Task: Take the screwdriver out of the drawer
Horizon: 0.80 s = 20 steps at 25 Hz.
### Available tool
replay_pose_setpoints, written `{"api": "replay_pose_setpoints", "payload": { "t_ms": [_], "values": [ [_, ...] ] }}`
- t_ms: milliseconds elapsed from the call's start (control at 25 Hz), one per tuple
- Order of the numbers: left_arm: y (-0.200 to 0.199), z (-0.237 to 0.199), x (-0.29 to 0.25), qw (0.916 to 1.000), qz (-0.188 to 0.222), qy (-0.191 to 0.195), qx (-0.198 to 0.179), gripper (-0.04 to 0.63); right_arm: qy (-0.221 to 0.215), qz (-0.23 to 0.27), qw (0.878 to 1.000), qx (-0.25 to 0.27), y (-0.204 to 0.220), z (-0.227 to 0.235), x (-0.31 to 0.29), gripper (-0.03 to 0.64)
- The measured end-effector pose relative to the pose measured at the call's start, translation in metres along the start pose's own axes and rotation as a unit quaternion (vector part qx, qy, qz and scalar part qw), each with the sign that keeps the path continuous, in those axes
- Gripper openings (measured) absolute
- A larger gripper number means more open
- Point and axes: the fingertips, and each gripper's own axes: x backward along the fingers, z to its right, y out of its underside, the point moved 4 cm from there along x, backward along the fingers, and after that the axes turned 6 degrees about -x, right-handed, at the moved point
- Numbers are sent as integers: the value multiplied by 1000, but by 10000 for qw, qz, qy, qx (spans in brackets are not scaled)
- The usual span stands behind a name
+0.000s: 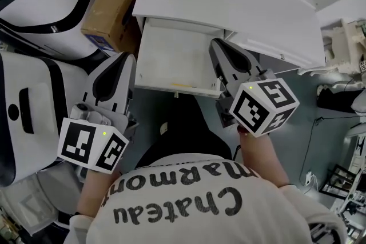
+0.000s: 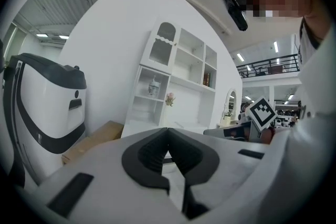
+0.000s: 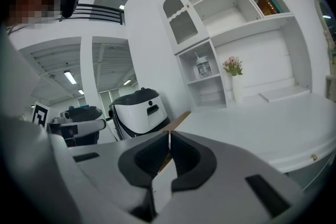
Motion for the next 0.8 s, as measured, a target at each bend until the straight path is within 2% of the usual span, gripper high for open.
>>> {"api": "replay_pose_setpoints", "payload": {
  "t_ms": [200,360,600,800],
  "values": [
    [16,-17,-16,9996,-161,-151,202,23,3,-189,9998,35,-4,15,-22,29],
    [14,-28,-33,9993,-140,-236,257,23,-102,-273,9995,105,-15,23,-42,29],
    [6,-33,-59,9989,-106,-368,272,23,-412,-556,9974,215,-25,33,-73,29],
    [20,-41,-77,9975,-286,-537,370,23,-699,-820,9938,289,-18,44,-103,29]
  ]
}}
